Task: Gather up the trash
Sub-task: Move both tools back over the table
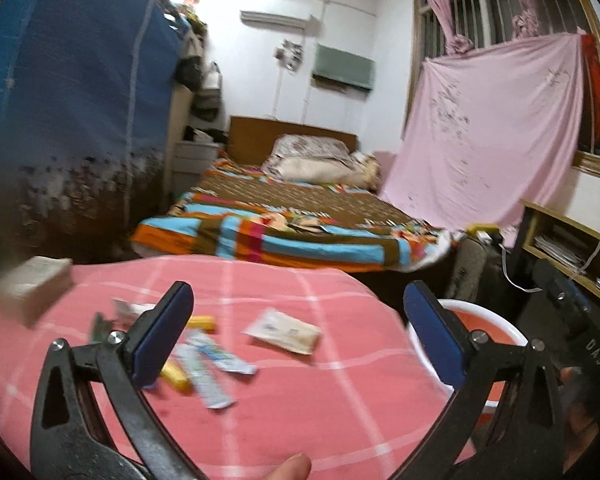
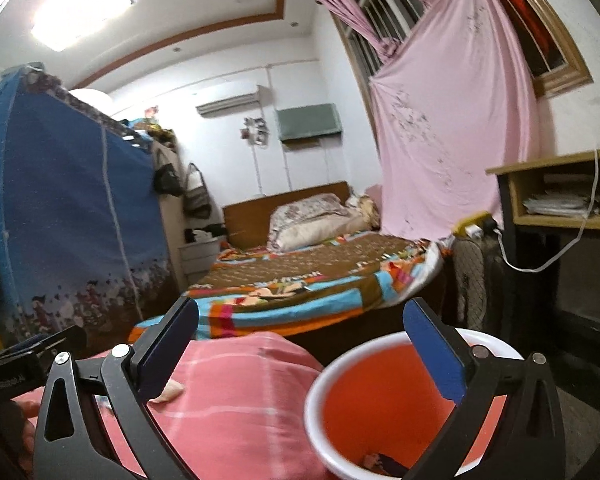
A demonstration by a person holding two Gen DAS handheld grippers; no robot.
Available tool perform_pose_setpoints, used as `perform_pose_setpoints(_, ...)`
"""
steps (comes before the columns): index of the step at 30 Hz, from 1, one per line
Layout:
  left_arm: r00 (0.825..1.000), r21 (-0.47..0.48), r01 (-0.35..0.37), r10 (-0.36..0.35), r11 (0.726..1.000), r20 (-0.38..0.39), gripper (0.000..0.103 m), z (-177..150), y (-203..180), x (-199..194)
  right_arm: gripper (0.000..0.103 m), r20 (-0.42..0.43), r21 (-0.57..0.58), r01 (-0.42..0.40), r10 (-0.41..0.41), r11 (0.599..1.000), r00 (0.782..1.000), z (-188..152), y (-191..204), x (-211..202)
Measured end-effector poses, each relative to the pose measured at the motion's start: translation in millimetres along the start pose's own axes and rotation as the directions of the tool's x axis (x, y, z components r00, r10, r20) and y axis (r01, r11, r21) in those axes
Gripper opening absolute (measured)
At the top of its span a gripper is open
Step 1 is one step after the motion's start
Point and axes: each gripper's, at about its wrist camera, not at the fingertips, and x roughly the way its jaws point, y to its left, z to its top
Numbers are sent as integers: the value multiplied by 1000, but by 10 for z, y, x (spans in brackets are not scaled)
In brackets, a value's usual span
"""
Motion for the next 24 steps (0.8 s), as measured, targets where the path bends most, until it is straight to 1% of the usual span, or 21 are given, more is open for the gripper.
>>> perform_pose_setpoints(3,998,-6,-47,48,999,45,89,-16,191,-176,103,29,-20,-49,49,999,998,22,202,-72)
perform_pose_setpoints(6,991,-7,-97,98,995,89,89,-29,351,-343,103,53,-43,-105,107,994,993,39,427,-131)
perform_pose_setpoints(8,985,-7,-130,130,991,116,89,-46,481,-456,103,57,-55,-141,144,989,988,38,550,-150)
perform_pose_setpoints(13,970,16,-192,187,981,155,89,-80,761,-627,103,55,-105,-227,234,968,971,-20,881,-153)
perform_pose_setpoints(19,956,32,-234,224,972,191,89,-59,1050,-694,103,50,-184,-286,300,940,953,-119,1210,-100)
perform_pose_setpoints(21,955,43,-234,222,971,196,89,-48,1123,-675,103,45,-214,-293,309,932,950,-158,1336,-74)
perform_pose_setpoints(24,958,63,-235,220,970,182,89,-39,1196,-598,103,5,-240,-313,323,919,946,-210,1485,44)
